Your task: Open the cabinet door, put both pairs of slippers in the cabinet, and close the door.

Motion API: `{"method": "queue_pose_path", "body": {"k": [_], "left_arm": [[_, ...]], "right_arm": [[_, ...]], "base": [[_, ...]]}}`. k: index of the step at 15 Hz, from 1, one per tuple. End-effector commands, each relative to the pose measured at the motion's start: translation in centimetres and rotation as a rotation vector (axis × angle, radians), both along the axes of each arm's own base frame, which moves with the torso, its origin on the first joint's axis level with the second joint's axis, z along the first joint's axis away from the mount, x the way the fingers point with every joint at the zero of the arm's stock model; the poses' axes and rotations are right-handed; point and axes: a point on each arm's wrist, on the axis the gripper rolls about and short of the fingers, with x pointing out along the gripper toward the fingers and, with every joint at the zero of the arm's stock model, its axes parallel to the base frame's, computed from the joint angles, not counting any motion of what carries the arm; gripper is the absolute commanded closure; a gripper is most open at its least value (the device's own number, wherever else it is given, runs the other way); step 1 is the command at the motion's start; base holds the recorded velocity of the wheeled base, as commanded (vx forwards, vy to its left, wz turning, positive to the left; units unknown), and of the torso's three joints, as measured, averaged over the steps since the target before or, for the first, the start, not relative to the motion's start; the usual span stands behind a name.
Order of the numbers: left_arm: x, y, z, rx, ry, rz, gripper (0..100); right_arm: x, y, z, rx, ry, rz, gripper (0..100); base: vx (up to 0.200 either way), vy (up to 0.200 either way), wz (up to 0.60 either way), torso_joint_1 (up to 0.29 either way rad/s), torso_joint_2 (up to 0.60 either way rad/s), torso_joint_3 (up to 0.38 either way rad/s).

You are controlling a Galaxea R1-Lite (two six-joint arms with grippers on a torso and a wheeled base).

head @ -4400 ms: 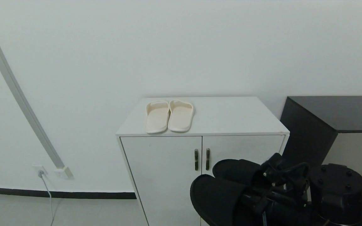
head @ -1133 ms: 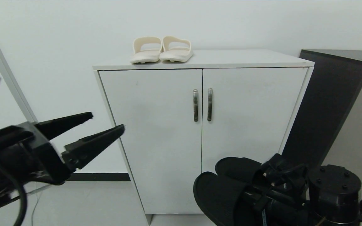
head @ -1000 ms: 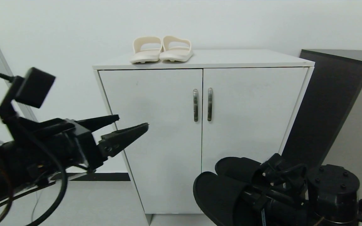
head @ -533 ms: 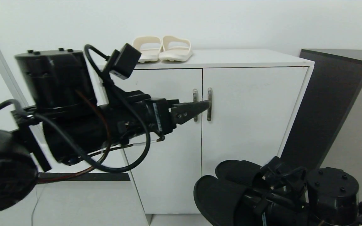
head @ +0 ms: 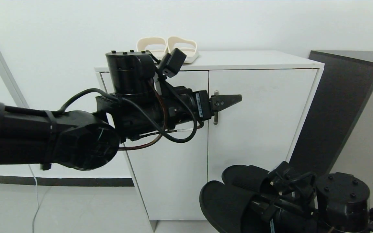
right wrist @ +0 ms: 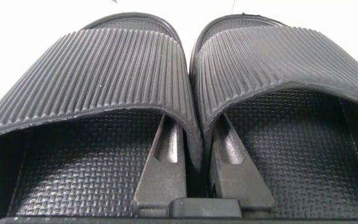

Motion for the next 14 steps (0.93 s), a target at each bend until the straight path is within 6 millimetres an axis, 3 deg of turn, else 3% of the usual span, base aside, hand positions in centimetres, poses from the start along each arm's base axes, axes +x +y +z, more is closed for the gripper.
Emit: {"method": "queue_pose_path", "body": {"k": [1, 7, 14], "left_arm": [[1.6, -0.9, -1.4, 0.017, 0.024, 0.01, 0], [3.7, -0.3, -1.6, 0.03, 0.035, 0.106, 0], [5.8, -2.1, -2.3, 0.055, 0.07, 0.103, 0]], "right_arm": [[0.0, 0.0, 0.0, -0.001, 0.001, 0.001, 100], [-0.1, 0.1, -0.1, -0.004, 0.001, 0.003, 100], [-0.2, 0.0, 0.0, -0.004, 0.0, 0.003, 100]], "base": [[0.0, 0.0, 0.0, 0.0, 0.0, 0.0], [0.0, 0.0, 0.0, 0.0, 0.0, 0.0], [0.0, 0.0, 0.0, 0.0, 0.0, 0.0]]}}
